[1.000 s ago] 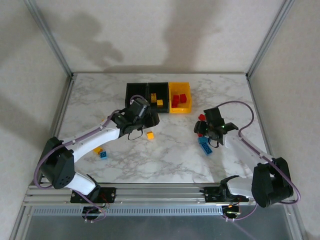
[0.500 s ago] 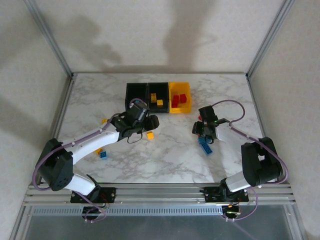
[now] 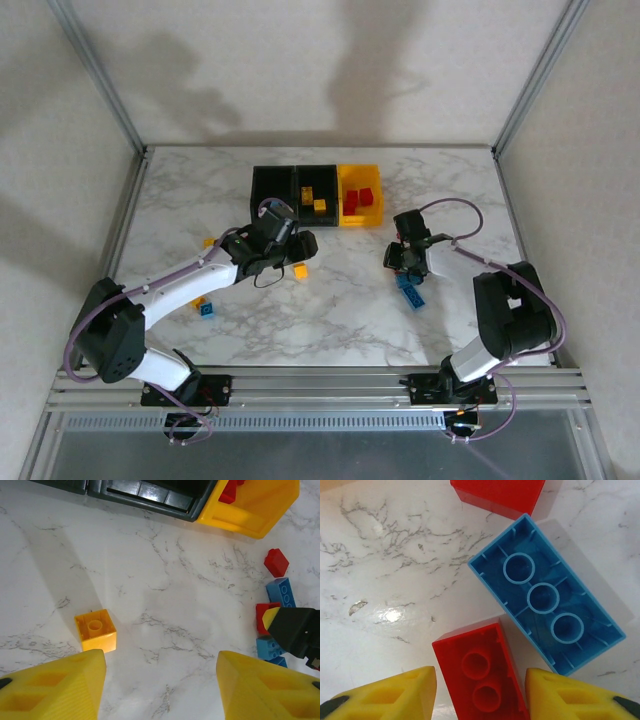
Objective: Sort the legos into containers by color
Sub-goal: Pick up the lego from the middle-right of the table.
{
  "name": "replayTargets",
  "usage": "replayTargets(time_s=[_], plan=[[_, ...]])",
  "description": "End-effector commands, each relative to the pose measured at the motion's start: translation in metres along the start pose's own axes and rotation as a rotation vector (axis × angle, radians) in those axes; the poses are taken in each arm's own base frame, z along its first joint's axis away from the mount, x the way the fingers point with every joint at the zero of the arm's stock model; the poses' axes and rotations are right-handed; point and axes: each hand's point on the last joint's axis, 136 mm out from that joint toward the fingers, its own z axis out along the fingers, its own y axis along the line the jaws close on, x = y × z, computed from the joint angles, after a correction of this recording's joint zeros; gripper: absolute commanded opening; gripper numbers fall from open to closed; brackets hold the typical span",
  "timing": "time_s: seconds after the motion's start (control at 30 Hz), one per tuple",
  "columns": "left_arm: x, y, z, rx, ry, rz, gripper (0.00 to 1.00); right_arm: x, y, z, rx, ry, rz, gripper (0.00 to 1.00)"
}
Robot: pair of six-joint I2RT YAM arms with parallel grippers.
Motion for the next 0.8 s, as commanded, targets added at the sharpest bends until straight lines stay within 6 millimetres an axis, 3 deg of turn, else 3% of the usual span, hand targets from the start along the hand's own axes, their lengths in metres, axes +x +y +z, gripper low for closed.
replayTargets(time_s=[0.0, 0.37, 0.53, 0.77], plan=[[0.001, 0.000, -0.005, 0.010, -0.018, -0.013, 0.60, -0.009, 0.002, 0.003, 0.003, -0.008, -0.010, 0.48], [0.003, 0.006, -0.008, -0.001, -0.027, -0.020, 0.60, -0.008, 0.012, 0.014, 0.008, 0.024, -0.051, 0.27], [0.000, 0.010, -0.012, -0.007, -0.044, -0.028, 0.60, -0.020, 0.028, -0.001, -0.011, -0.009, -0.079, 0.21], [-0.003, 0.017, -0.022, -0.013, -0.073, -0.052, 0.60, -0.053, 0.065, -0.033, -0.088, -0.081, -0.109, 0.21]])
